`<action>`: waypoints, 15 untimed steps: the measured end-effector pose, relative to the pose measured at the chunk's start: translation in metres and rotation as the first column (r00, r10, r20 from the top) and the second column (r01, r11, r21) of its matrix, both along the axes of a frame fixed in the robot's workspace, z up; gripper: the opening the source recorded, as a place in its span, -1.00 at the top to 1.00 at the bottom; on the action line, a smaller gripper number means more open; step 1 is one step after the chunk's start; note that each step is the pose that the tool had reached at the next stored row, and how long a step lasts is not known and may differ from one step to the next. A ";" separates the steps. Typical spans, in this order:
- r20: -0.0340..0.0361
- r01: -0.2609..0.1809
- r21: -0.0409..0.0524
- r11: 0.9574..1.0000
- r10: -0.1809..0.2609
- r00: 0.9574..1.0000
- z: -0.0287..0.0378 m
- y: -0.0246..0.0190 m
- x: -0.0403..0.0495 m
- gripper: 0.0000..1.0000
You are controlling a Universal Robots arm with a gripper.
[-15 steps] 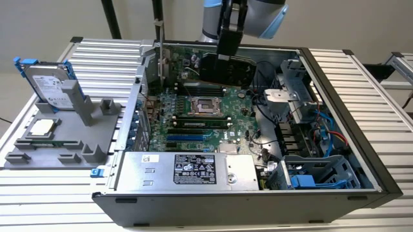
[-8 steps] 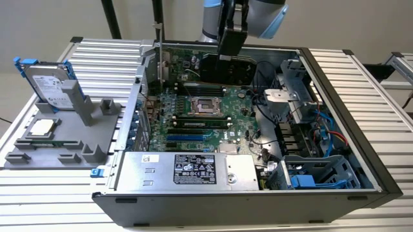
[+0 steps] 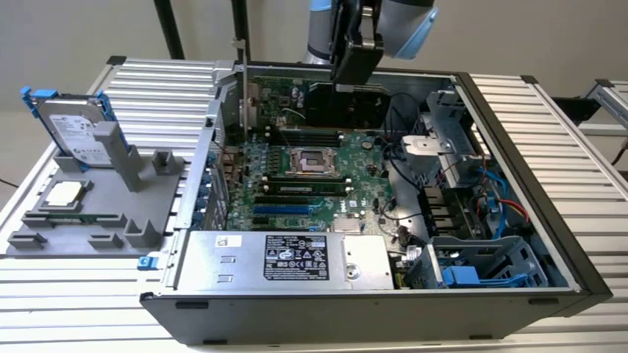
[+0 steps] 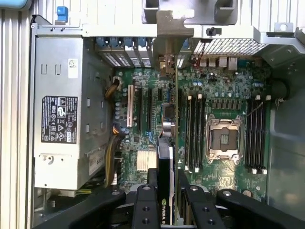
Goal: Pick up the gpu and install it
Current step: 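Insert the gpu into the slot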
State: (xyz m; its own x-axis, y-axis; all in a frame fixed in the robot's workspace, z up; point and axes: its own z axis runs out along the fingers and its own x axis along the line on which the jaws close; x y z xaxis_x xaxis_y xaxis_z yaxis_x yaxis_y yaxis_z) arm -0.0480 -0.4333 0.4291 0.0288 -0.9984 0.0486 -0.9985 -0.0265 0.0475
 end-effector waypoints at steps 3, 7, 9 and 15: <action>0.000 -0.006 0.000 1.000 0.006 1.000 0.0000 0.0000 0.0000 1.00; 0.000 -0.006 0.000 1.000 0.006 1.000 0.0000 0.0000 0.0000 1.00; 0.000 -0.006 0.000 1.000 0.006 1.000 -0.0003 0.0000 0.0000 1.00; 0.000 -0.006 0.000 1.000 0.006 1.000 -0.0045 0.0000 0.0000 1.00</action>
State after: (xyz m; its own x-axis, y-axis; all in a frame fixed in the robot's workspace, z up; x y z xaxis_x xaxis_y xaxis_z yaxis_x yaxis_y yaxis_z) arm -0.0480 -0.4333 0.4246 0.0348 -0.9982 0.0487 -0.9983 -0.0324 0.0478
